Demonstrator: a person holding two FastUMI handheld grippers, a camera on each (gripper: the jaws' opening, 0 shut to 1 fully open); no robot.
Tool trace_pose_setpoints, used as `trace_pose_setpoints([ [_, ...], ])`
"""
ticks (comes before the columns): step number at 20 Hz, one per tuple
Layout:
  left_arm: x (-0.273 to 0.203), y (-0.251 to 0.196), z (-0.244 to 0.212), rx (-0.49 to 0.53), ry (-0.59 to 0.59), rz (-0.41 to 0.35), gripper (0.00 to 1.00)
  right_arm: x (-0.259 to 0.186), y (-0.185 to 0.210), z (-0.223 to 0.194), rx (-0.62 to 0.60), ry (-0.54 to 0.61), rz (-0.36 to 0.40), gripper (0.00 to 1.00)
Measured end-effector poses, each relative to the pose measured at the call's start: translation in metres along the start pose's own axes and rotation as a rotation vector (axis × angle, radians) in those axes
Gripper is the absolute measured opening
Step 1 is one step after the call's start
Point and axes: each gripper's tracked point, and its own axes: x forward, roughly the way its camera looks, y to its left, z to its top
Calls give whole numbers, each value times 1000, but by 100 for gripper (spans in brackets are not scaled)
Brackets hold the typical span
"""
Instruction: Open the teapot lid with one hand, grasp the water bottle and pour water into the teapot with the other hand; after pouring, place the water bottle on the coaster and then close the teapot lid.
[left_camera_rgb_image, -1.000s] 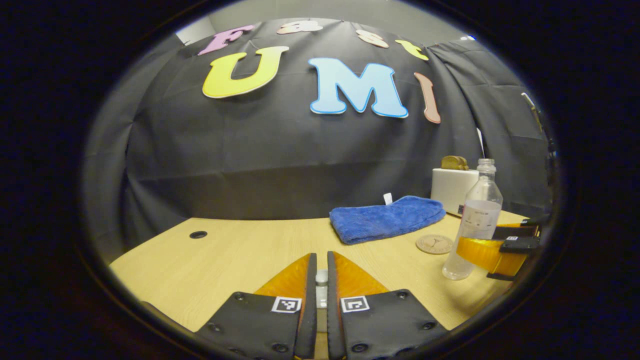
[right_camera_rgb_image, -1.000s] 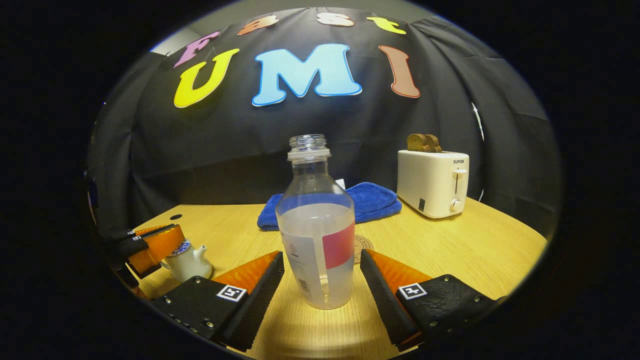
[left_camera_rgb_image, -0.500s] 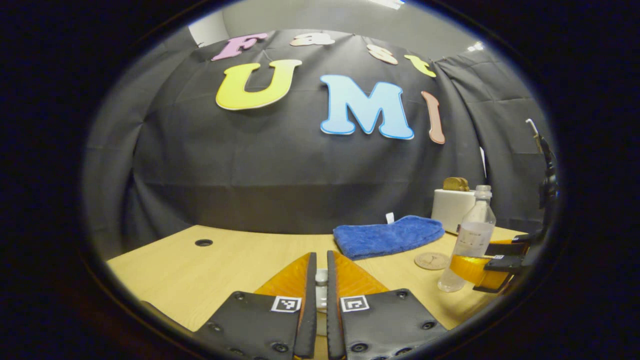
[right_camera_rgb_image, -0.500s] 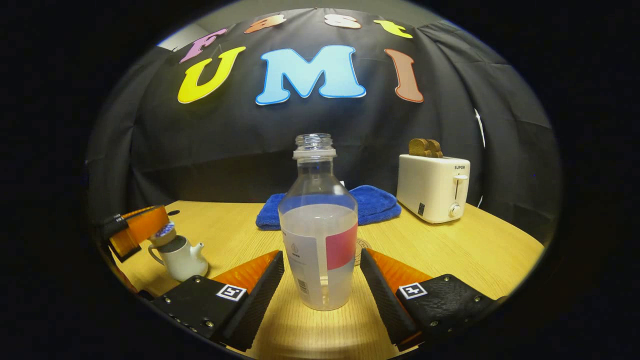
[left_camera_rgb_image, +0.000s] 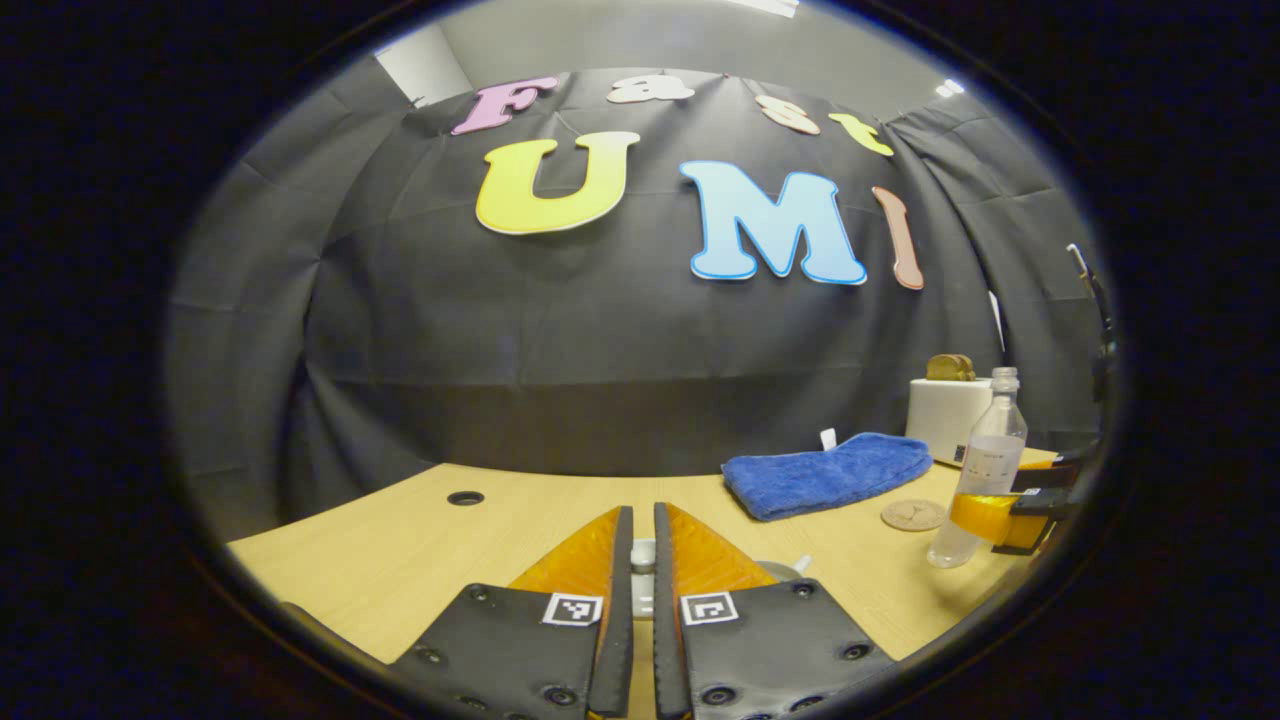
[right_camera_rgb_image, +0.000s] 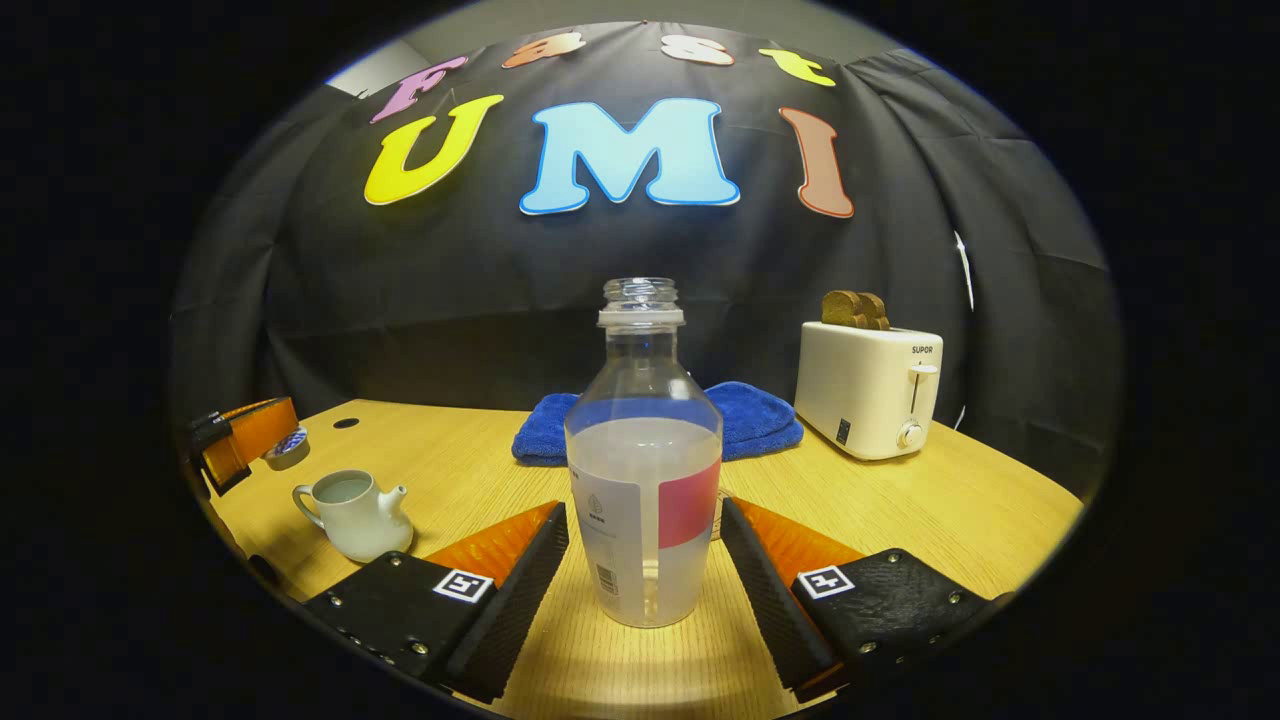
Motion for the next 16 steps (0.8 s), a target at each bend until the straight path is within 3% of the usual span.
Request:
trace_pose_setpoints([
  [1,1,2,1,-2,-4,-2,15,2,0,-1,-4,0,-6,95],
  [3,2,2,0,-10,-5,-8,15,2,-3,-4,-2,15,-21,86],
  [6,3,5,-4,-21,0,-12,14,6,-3,-8,6,46,-28,84],
  [7,4,5,-5,-27,2,-12,15,3,-4,-6,-3,45,-30,77],
  [16,9,6,-13,-93,15,-36,16,-1,14,2,-197,-2,-69,75],
])
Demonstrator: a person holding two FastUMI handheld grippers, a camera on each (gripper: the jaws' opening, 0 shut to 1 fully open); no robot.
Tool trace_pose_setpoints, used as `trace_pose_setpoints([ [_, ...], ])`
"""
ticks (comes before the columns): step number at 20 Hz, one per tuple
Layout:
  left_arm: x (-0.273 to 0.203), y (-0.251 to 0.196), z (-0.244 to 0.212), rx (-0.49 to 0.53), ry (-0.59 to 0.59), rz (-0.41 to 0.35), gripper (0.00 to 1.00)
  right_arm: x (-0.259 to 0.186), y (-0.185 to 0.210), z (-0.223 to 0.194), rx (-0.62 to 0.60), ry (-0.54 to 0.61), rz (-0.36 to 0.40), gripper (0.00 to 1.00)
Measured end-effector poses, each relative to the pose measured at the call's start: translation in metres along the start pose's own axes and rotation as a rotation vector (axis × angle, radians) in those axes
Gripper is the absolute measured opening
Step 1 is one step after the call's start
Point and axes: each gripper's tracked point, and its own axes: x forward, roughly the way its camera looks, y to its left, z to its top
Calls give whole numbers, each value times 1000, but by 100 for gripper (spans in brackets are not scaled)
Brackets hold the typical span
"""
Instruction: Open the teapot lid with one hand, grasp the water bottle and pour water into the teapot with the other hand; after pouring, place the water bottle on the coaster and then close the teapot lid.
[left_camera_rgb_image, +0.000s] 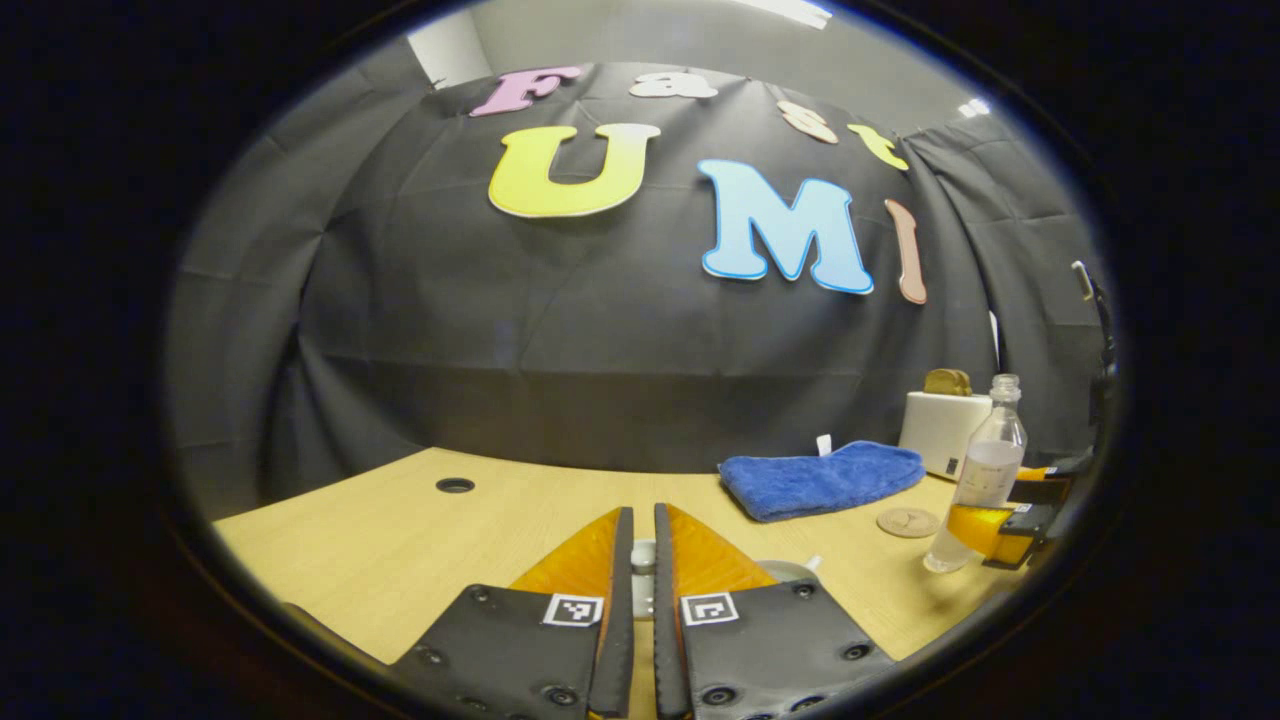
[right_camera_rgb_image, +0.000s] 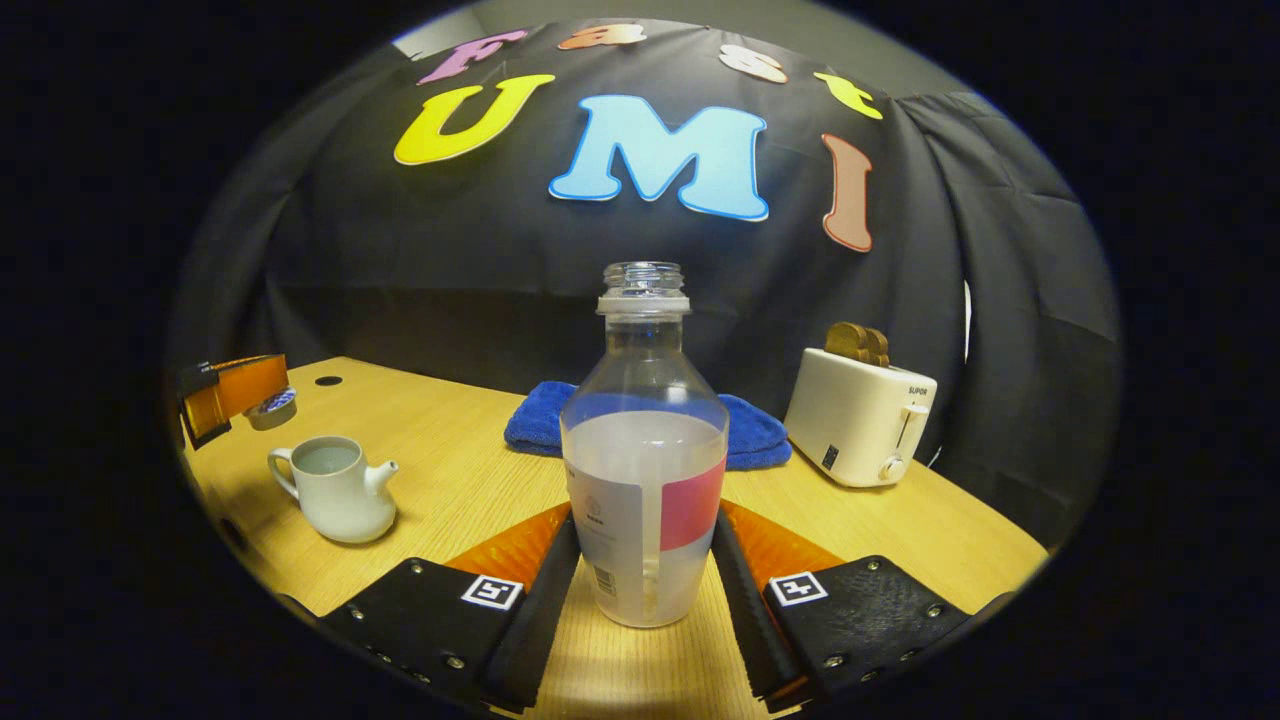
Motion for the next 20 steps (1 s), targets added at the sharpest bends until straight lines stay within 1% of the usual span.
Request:
trace_pose_setpoints([
  [3,0,8,3,-23,-5,0,14,3,13,1,-117,2,2,75],
  [8,4,28,-1,-86,7,5,15,8,31,4,-390,-15,11,75],
  [11,6,43,-3,-79,6,39,15,10,38,12,-550,-45,10,75],
  [14,4,42,-3,-95,3,25,14,12,44,27,-708,-84,-5,75],
  [17,5,49,-3,-103,8,35,15,16,48,41,-872,-124,-24,75],
  [20,5,59,-1,-124,-2,51,15,19,51,45,-988,-145,-30,74],
])
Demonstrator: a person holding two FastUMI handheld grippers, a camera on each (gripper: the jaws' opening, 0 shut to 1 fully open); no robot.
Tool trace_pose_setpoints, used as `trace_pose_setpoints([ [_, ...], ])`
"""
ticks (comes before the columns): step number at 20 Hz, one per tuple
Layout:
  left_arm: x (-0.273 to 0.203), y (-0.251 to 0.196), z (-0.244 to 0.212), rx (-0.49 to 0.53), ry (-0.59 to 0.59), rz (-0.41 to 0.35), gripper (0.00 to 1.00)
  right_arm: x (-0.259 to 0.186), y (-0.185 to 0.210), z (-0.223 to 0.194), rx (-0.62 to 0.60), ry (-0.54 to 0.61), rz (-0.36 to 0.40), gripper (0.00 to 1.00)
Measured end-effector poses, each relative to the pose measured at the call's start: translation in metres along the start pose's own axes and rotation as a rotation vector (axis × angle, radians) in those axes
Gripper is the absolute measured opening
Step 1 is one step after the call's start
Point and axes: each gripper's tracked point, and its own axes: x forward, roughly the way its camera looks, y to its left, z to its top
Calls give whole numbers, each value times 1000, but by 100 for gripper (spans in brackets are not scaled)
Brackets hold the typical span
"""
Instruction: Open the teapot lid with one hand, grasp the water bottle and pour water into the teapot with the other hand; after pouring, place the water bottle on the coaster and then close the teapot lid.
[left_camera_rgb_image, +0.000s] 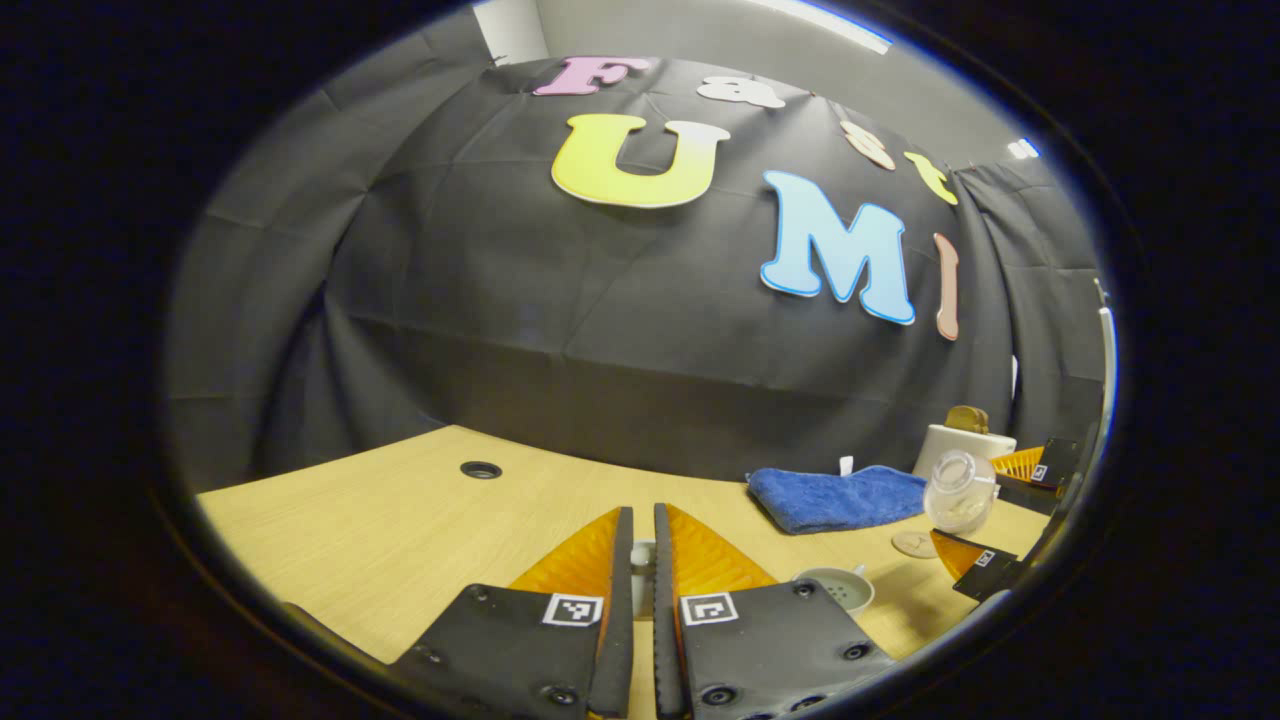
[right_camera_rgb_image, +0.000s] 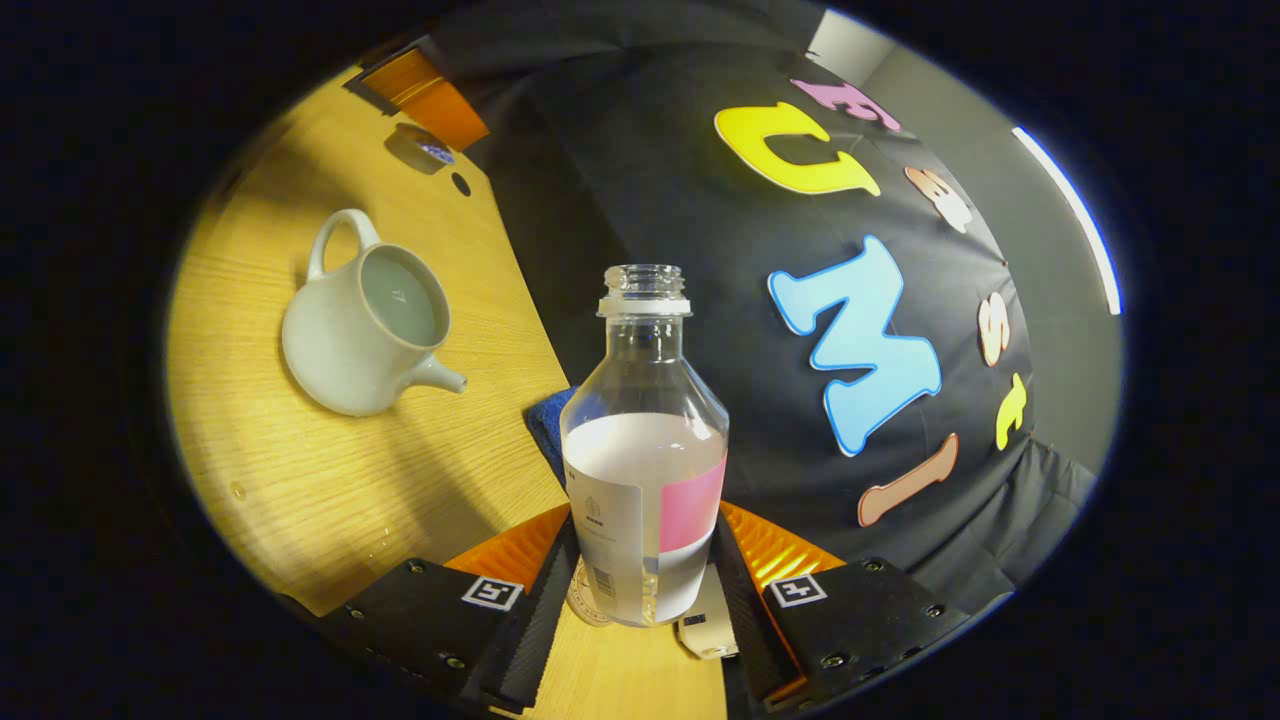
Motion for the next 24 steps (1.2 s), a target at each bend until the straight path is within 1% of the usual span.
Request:
trace_pose_setpoints([
  [4,-2,11,2,-35,-7,19,14,6,2,7,-123,-27,-3,74],
  [10,3,14,-5,-45,9,23,14,5,11,20,-343,-85,-4,74],
  [17,4,13,-5,-44,12,19,14,9,4,33,-572,-143,-46,74],
  [24,4,15,-5,-56,6,23,14,17,-8,51,-735,-190,-105,74],
])
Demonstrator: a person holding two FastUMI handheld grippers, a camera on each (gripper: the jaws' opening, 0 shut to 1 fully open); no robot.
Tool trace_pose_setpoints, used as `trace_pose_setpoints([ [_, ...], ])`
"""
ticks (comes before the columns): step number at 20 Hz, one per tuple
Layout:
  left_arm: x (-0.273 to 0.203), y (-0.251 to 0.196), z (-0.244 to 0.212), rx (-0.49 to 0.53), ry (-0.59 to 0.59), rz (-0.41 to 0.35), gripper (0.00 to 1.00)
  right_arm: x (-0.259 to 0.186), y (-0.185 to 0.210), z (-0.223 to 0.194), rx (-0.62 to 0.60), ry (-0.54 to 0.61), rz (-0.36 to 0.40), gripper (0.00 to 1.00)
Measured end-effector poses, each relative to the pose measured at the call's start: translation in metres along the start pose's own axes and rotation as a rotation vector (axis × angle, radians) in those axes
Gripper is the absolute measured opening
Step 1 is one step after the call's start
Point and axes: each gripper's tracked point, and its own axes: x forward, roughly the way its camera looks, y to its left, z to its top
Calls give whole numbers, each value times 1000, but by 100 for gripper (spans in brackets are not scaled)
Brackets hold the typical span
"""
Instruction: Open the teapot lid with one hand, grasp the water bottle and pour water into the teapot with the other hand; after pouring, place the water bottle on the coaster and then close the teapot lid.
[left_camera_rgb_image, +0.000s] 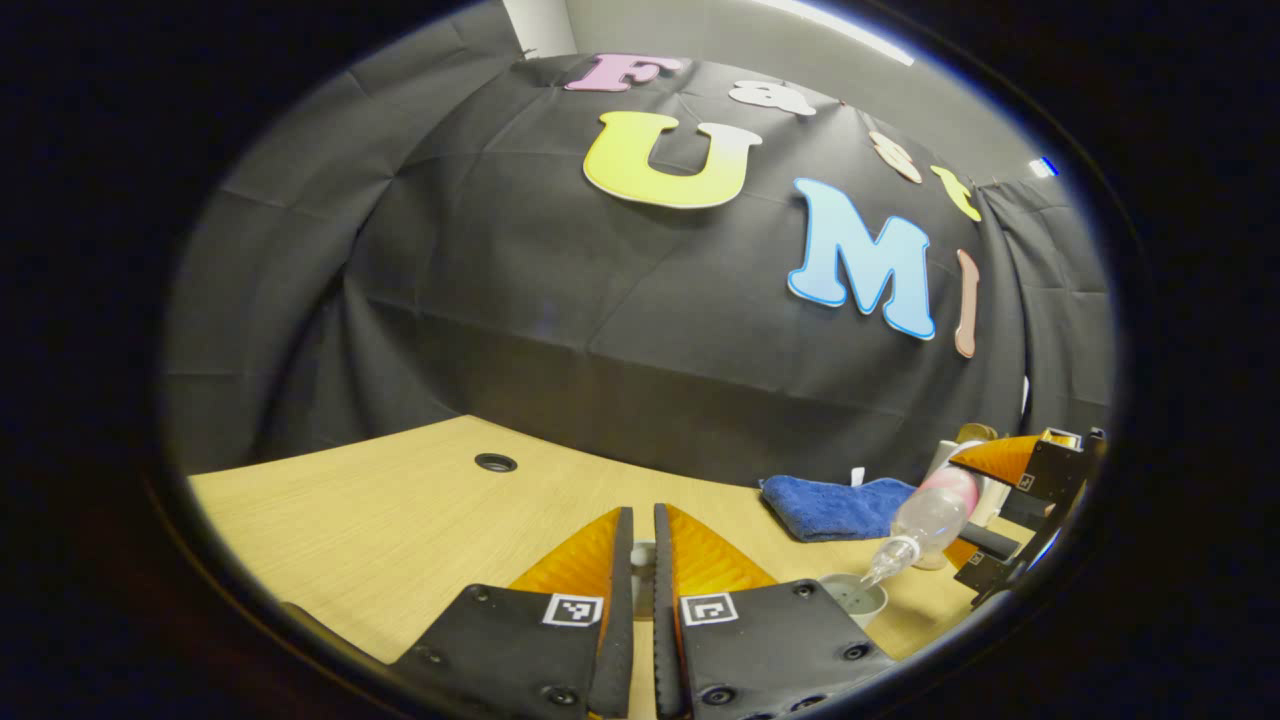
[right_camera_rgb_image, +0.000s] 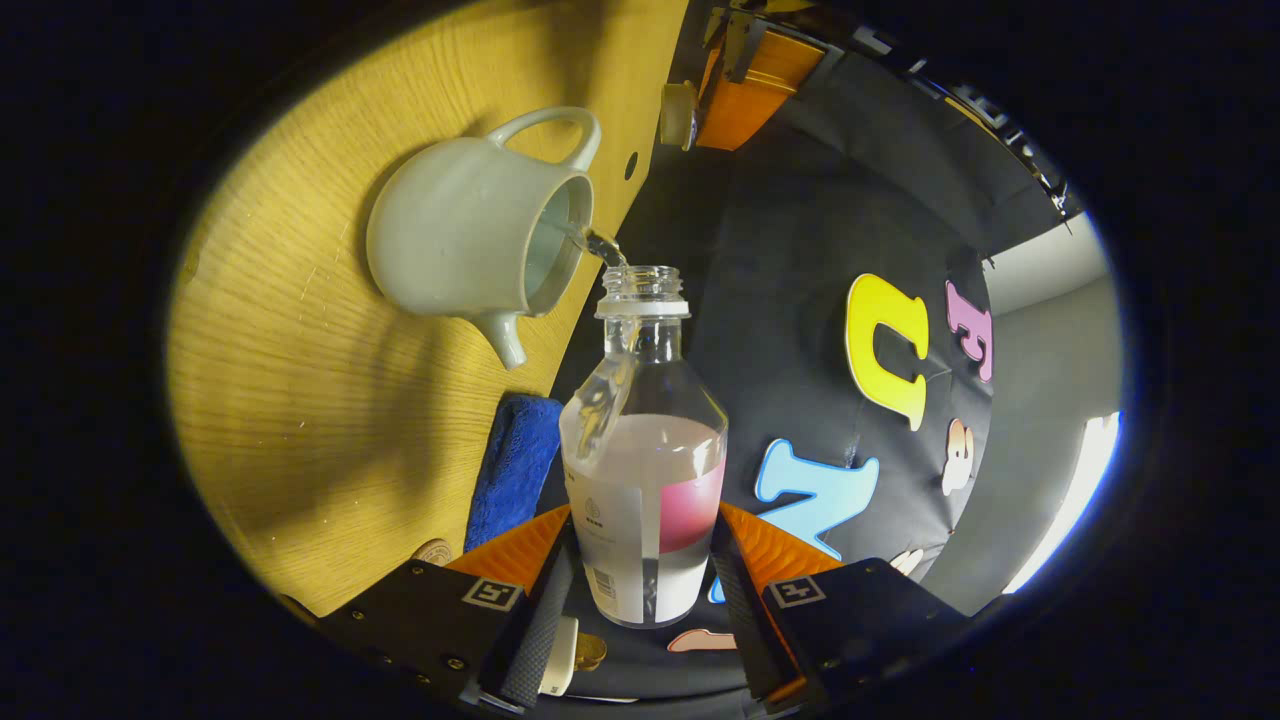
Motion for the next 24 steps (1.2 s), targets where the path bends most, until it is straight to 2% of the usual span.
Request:
trace_pose_setpoints([
  [4,0,4,1,-17,-1,5,14,1,-9,-1,-69,-13,-23,74],
  [5,0,4,2,-21,-1,6,14,3,-12,-1,-86,-16,-30,71],
  [6,0,4,1,-24,-1,6,15,3,-15,-1,-106,-20,-39,74],
  [10,-1,5,1,-27,-1,8,14,2,-24,1,-174,-33,-67,74],
  [12,0,3,1,-27,0,5,14,2,-27,2,-207,-42,-82,71],
  [14,0,3,1,-28,0,5,15,1,-31,4,-238,-56,-94,74],
  [21,0,4,1,-33,2,3,15,-2,-44,14,-313,-87,-120,74],
  [22,0,3,2,-35,1,4,15,0,-46,16,-326,-89,-125,71],
  [24,0,5,3,-39,1,4,14,1,-48,18,-342,-93,-129,74],
])
